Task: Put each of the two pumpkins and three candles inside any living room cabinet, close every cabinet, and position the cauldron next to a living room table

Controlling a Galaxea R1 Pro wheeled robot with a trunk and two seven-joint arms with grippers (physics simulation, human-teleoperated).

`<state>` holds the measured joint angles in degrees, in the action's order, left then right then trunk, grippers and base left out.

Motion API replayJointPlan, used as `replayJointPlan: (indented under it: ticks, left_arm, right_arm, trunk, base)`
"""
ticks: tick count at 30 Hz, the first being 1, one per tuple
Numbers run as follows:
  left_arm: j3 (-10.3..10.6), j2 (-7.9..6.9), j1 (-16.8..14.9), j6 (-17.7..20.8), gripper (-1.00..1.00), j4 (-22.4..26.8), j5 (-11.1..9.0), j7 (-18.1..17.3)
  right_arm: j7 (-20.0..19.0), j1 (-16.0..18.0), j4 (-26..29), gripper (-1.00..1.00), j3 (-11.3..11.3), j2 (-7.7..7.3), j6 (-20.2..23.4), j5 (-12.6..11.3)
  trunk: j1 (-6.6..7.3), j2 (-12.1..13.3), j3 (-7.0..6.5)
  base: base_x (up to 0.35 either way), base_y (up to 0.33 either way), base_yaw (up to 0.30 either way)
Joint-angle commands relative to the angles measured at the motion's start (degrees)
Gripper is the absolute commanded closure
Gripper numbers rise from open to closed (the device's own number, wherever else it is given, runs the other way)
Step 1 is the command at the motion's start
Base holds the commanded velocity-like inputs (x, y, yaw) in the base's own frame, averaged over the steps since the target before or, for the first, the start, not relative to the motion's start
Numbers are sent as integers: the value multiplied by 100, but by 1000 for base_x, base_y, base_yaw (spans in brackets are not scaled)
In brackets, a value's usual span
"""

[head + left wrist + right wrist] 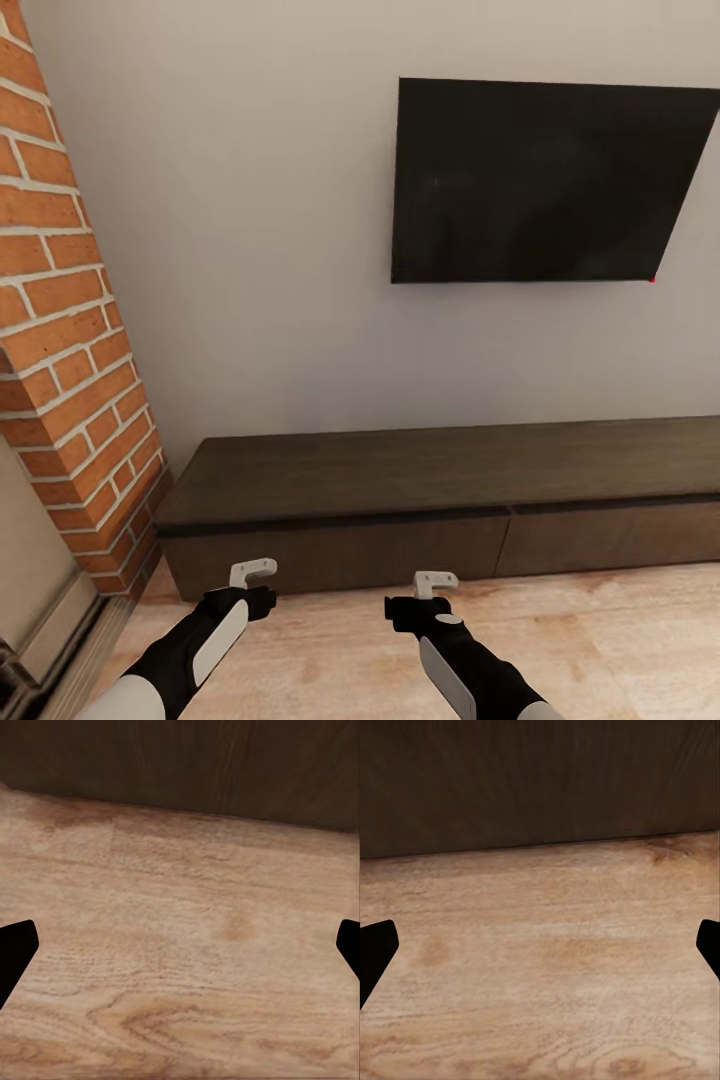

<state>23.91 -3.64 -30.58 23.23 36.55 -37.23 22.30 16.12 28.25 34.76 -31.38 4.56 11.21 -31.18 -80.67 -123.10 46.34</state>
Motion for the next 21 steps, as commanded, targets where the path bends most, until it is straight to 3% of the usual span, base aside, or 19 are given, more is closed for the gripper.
replayJointPlan:
  ticks: [1,15,21]
  left_arm:
    - [44,-1,-5,5,-100,-13,-59,56]
    - [32,-23,-7,-2,-100,-60,-63,55]
    - [30,0,-6,-2,-100,-60,-166,55]
  right_arm:
    - [50,5,8,-100,-33,-6,12,-44]
    - [58,5,4,-100,-26,-7,-18,-61]
    - [62,5,-3,-100,-22,-8,-11,-73]
  trunk:
    - [23,39,-12]
    - [331,600,-264]
    - [463,841,-371]
  base:
    - [0,0,0]
    - [0,0,-5]
    - [0,0,-203]
